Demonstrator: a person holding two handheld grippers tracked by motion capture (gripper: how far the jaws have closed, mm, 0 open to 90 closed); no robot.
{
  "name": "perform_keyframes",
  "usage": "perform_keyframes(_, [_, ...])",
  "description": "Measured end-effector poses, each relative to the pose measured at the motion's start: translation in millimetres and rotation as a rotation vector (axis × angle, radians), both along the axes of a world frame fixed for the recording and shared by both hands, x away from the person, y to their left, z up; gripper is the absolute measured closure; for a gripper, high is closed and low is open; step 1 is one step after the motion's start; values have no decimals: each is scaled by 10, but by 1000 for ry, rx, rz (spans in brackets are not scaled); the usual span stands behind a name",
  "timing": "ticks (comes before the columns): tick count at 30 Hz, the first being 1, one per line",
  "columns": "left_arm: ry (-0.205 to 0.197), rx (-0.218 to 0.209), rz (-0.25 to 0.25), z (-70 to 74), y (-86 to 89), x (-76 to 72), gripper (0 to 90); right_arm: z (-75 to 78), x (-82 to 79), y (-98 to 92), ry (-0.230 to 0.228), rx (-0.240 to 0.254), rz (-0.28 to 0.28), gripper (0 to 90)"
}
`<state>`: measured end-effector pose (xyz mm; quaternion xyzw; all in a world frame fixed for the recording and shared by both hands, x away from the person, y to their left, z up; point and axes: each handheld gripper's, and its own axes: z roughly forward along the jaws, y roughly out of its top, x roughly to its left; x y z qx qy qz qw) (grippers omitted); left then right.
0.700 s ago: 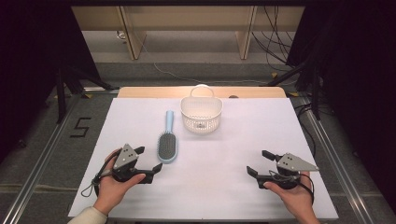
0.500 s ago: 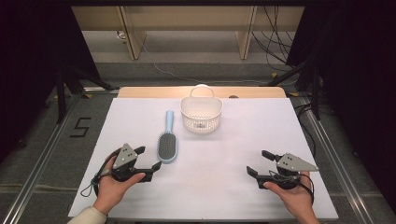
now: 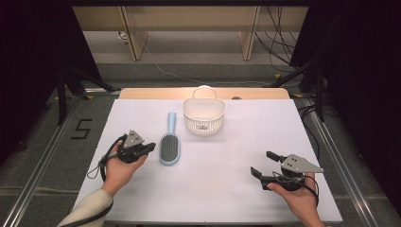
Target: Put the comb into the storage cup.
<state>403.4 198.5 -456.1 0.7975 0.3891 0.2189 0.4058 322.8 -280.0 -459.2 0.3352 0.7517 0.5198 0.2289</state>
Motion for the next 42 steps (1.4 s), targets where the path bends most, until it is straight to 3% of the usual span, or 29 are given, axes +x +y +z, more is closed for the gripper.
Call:
perform_keyframes(5, [6, 40, -11, 182, -174, 457, 900, 0, 1, -1, 2, -3, 0, 163])
perform_keyframes(9, [25, 60, 9, 276, -319, 751, 900, 3, -1, -12, 1, -1, -4, 164])
perform_keyframes(14, [55, 98, 1, 220, -476, 971, 900, 5, -3, -39, 2, 7, -8, 165])
perform_keyframes(21, [118, 133, -22, 17, -596, 1168, 900, 2, -1, -34, 9, 11, -2, 166])
perform_keyframes(25, [145, 148, -48, -31, -616, 1260, 900, 3, -2, -33, 9, 13, 0, 167])
perform_keyframes(28, [151, 156, -62, -32, -641, 1290, 900, 1, -1, -34, 10, 12, 1, 167])
perform_keyframes(33, [156, 216, -84, -68, -702, 1316, 900, 2, -3, -31, 11, 13, 4, 171])
perform_keyframes(40, [171, 224, -94, -124, -747, 1323, 900, 4, -3, -31, 9, 14, 4, 175])
perform_keyframes(42, [173, 247, -109, -123, -759, 1328, 900, 7, -3, -33, 6, 16, 3, 178])
